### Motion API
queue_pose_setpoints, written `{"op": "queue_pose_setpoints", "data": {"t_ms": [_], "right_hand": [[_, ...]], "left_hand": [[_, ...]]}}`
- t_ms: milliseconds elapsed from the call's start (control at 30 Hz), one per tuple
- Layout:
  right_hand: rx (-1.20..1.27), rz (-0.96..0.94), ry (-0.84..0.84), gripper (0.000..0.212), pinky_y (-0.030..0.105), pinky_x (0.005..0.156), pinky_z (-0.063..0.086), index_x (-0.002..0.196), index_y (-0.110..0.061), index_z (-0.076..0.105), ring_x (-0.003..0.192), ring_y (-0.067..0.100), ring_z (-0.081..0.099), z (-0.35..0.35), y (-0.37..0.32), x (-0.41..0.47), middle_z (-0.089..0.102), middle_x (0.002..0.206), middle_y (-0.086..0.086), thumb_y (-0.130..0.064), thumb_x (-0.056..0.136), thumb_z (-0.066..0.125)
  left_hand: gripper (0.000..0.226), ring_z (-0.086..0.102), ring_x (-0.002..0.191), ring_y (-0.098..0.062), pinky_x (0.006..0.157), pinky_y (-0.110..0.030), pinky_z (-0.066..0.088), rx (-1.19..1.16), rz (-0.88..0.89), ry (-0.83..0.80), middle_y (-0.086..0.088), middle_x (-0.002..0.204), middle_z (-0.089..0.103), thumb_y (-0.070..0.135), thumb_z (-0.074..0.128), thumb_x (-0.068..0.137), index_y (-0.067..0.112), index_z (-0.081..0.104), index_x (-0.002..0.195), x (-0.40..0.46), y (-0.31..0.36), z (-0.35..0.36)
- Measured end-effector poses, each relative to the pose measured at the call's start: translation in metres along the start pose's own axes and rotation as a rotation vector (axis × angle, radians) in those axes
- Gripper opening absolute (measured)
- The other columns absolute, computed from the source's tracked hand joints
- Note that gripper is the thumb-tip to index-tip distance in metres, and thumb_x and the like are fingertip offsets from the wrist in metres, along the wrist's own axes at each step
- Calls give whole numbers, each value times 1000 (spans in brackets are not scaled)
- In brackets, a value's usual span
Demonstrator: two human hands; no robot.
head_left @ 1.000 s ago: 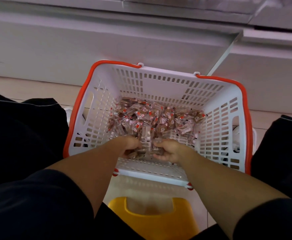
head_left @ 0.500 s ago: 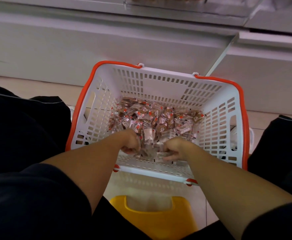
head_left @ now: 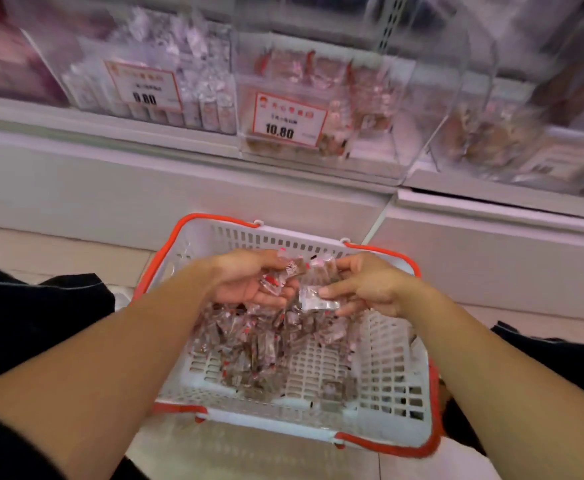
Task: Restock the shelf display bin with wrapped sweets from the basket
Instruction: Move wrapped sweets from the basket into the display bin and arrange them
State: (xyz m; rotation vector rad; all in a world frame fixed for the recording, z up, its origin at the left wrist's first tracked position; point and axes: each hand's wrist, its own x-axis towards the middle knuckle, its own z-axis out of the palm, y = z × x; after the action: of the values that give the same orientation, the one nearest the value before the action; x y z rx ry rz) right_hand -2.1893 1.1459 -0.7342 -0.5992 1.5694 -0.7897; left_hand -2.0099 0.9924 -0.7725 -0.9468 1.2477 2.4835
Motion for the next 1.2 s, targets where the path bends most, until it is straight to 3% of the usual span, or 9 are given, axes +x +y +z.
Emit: {"op": "queue_pose_setpoints", "data": {"t_ms": [67, 233, 400, 533, 667, 733, 833, 1067, 1200], "right_hand": [[-162, -84, -32, 38, 26, 48, 55, 112, -5, 67, 73, 11, 69, -13, -33, -21, 71, 88, 6, 3, 77, 78], [-378, -335, -36, 32, 25, 48, 53, 96, -19, 70, 69, 16, 68, -35, -115, -77, 73, 87, 14, -12, 69, 84], [-279, -609, 48, 44, 24, 44, 51, 96, -3, 67, 57, 18, 67, -34, -158, -96, 74, 82, 11, -14, 58, 87], [-187, -733, 110, 30, 25, 44, 53, 76, -8, 64, 56, 23, 69, -23, -170, -88, 71, 74, 16, -2, 54, 84], [-308, -837, 238, 36, 37, 51, 57, 73, -2, 61, 59, 22, 67, -29, -180, -89, 69, 73, 23, -10, 51, 88], [-354, -861, 230, 36, 39, 60, 59, 73, 3, 63, 63, 23, 69, -31, -181, -89, 70, 74, 21, -11, 51, 88], [-439, -882, 179, 25, 46, 69, 61, 76, 0, 71, 70, 30, 73, -29, -180, -90, 73, 75, 15, -9, 59, 87], [-385, -994, 272, 23, 21, 74, 58, 102, -21, 75, 83, 7, 72, -48, -194, -105, 77, 93, -6, -16, 80, 69], [-592, -737, 26, 31, 46, 71, 62, 108, -26, 75, 79, 31, 72, -68, -187, -119, 75, 92, 10, -23, 78, 75]], "left_hand": [[26, 73, 86, -25, 73, -40, 62, 65, 22, -113, -15, 99, 71, 10, 53, 95, 13, 61, 119, -20, 34, 13], [34, 65, 95, -27, 88, -39, 57, 358, 60, -244, -15, 103, 63, -9, 49, 90, 10, 53, 117, -69, 105, 58], [23, 66, 89, -30, 77, -39, 60, 142, 78, -215, -15, 99, 61, 16, 48, 87, 9, 55, 108, -103, 132, 86], [42, 60, 92, -32, 71, -35, 56, 153, 85, -374, -20, 107, 56, 27, 29, 94, 10, 64, 105, -108, 147, 91], [42, 62, 90, -29, 67, -33, 56, 79, 91, -487, -23, 114, 59, 37, 29, 101, 11, 61, 110, -105, 159, 94], [41, 60, 92, -27, 68, -32, 55, 90, 85, -527, -18, 110, 59, 46, 36, 100, 13, 58, 113, -102, 159, 92], [36, 62, 92, -23, 68, -31, 56, 78, 63, -512, -15, 109, 60, 32, 49, 94, 11, 54, 123, -99, 158, 88], [36, 69, 92, -24, 66, -37, 58, 35, 125, -435, -14, 110, 67, 9, 58, 83, 10, 58, 120, -99, 162, 92], [46, 65, 102, -27, 76, -44, 57, 9, 205, -375, -17, 122, 63, -3, 50, 86, 8, 52, 130, -102, 163, 92]]}}
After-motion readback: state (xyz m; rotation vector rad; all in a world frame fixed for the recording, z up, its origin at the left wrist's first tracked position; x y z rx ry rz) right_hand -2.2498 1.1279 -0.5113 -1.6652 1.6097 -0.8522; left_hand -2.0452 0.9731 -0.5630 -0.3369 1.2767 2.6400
